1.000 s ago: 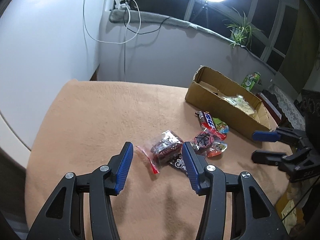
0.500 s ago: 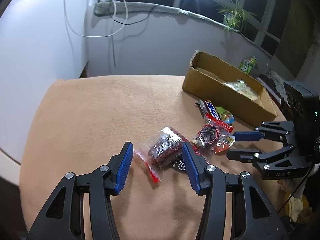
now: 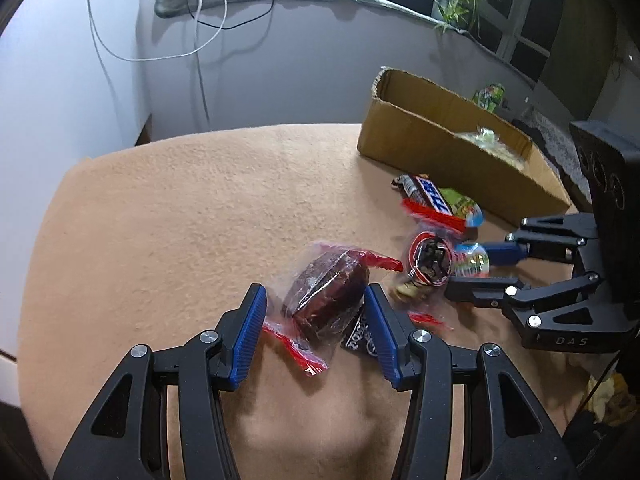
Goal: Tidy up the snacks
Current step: 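Grasp the red-wrapped brown candy with the left gripper while the right gripper grasps the round printed jelly cup, then carry the red-wrapped candy and round jelly cup over the box with both grippers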
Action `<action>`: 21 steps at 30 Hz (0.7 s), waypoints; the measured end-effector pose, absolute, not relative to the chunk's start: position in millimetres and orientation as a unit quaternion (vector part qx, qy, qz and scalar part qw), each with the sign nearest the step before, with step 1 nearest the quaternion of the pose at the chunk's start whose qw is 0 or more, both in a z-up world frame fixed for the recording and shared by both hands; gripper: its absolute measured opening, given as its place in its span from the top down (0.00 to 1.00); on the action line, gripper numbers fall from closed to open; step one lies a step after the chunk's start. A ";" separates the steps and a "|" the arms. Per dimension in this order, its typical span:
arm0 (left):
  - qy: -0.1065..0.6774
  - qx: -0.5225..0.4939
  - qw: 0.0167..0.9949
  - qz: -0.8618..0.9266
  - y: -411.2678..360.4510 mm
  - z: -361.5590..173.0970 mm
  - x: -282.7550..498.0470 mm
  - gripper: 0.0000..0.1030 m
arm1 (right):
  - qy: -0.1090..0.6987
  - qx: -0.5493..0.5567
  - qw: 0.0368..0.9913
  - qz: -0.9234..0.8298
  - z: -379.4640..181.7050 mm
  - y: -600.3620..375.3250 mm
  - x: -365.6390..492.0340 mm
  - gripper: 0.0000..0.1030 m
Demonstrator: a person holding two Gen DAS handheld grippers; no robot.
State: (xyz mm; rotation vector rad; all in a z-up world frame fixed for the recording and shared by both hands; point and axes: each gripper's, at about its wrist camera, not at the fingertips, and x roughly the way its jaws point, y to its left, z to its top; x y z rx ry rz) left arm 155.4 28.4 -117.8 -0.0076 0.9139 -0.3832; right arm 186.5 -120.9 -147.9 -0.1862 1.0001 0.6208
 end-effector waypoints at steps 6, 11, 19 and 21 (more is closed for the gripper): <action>0.428 -0.003 0.885 -0.184 28.4 -120.4 153.2 0.58 | 0.471 -0.085 0.828 0.292 -146.2 -123.0 185.1 0.70; 0.425 -0.025 0.889 -0.172 37.6 -119.1 152.3 0.60 | 0.471 -0.076 0.829 0.291 -141.7 -134.3 174.2 0.72; 0.405 -0.051 0.899 -0.157 48.9 -103.9 142.4 0.60 | 0.466 -0.051 0.837 0.284 -131.7 -151.6 169.7 0.73; 0.398 -0.052 0.903 -0.153 48.7 -99.3 139.1 0.60 | 0.464 -0.041 0.838 0.283 -128.3 -157.6 170.0 0.73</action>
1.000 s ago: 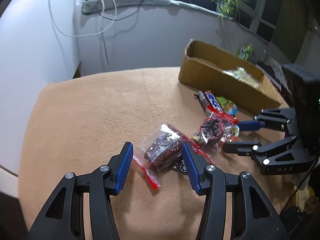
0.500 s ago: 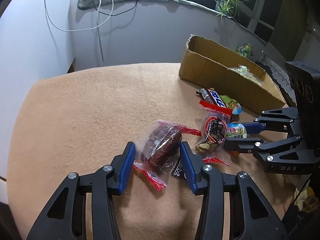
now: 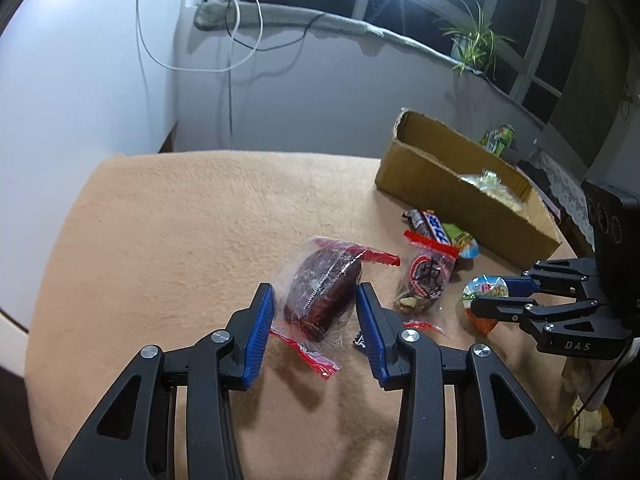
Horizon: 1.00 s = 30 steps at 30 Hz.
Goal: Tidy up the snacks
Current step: 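Carry the red-wrapped candy and round jelly cup over the box with both grippers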
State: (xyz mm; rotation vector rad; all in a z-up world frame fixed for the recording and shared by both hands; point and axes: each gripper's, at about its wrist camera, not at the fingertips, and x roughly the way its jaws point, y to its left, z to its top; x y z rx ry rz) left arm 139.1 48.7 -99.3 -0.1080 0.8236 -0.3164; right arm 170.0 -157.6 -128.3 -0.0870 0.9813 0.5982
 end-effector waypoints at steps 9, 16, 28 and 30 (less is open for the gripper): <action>0.377 -0.056 0.910 -0.161 35.7 -80.9 133.8 0.60 | 0.442 -0.021 0.851 0.283 -99.1 -182.3 158.9 0.73; 0.358 -0.060 0.915 -0.174 16.3 -65.6 141.2 0.60 | 0.418 -0.010 0.868 0.266 -69.9 -211.7 161.9 0.73; 0.334 -0.068 0.921 -0.189 -17.8 -38.9 175.8 0.60 | 0.406 0.015 0.881 0.241 -38.0 -253.5 214.7 0.73; 0.334 -0.069 0.920 -0.193 -25.2 -37.6 183.9 0.60 | 0.404 0.024 0.884 0.236 -35.7 -259.5 226.8 0.73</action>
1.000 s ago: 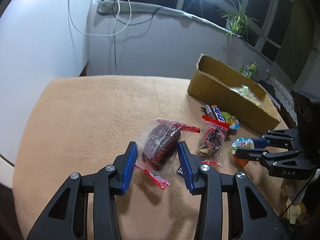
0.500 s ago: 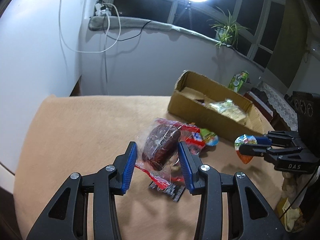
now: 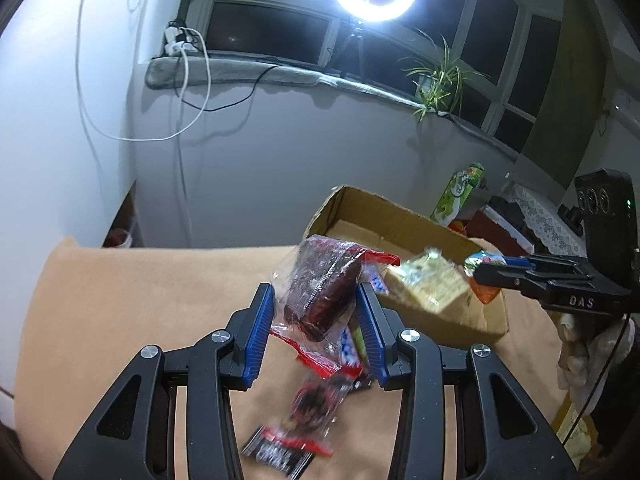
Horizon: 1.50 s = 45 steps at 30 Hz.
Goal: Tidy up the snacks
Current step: 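Carry the red-wrapped candy and round jelly cup over the box with both grippers, then open both grippers to drop the candy and jelly cup into the box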
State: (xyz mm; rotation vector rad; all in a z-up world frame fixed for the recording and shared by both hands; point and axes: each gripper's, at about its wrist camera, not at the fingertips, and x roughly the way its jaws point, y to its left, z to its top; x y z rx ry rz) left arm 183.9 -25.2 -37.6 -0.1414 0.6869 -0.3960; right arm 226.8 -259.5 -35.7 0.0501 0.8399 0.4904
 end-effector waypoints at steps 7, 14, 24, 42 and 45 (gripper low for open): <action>0.340 -0.068 0.917 -0.198 -44.2 -39.6 210.6 0.60 | 0.412 0.044 0.880 0.232 -31.2 -269.4 266.3 0.73; 0.350 -0.062 0.912 -0.206 -62.2 -44.7 231.6 0.60 | 0.421 0.045 0.878 0.223 -36.2 -269.1 295.7 0.73; 0.361 -0.045 0.908 -0.208 -77.4 -48.0 249.0 0.60 | 0.440 0.052 0.870 0.215 -54.7 -268.1 321.9 0.73; 0.369 -0.038 0.906 -0.203 -84.6 -48.0 253.2 0.46 | 0.426 0.044 0.885 0.184 -47.8 -274.0 317.5 0.29; 0.365 -0.038 0.908 -0.203 -83.0 -44.2 249.7 0.46 | 0.424 0.044 0.886 0.185 -44.4 -274.0 312.4 0.29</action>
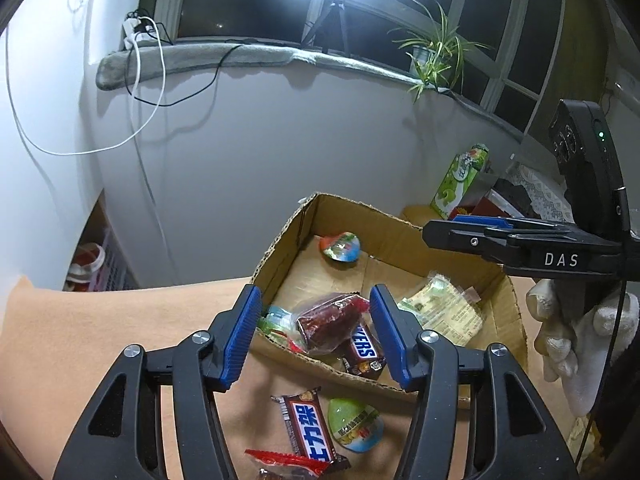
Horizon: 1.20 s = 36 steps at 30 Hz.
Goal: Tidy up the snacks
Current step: 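Move both grippers back over the remaining snacks on the table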
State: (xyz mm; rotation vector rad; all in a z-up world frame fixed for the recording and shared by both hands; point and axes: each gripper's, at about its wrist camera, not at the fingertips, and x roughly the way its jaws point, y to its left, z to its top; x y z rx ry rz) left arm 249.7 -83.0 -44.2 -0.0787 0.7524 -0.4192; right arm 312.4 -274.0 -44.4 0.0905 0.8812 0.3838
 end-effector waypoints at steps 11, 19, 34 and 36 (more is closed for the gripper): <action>0.348 -0.050 0.916 -0.195 -63.7 -28.2 224.7 0.46 | 0.406 0.028 0.892 0.198 -24.5 -265.6 280.4 0.29; 0.336 -0.059 0.922 -0.181 -38.9 -18.9 197.0 0.46 | 0.396 0.016 0.892 0.218 -14.2 -249.3 249.5 0.29; 0.347 -0.085 0.922 -0.150 13.3 -36.1 143.0 0.46 | 0.408 0.011 0.870 0.277 -21.7 -203.5 185.2 0.29; 0.352 -0.089 0.920 -0.147 17.8 -41.3 135.9 0.46 | 0.416 0.013 0.864 0.285 -28.6 -196.5 178.0 0.29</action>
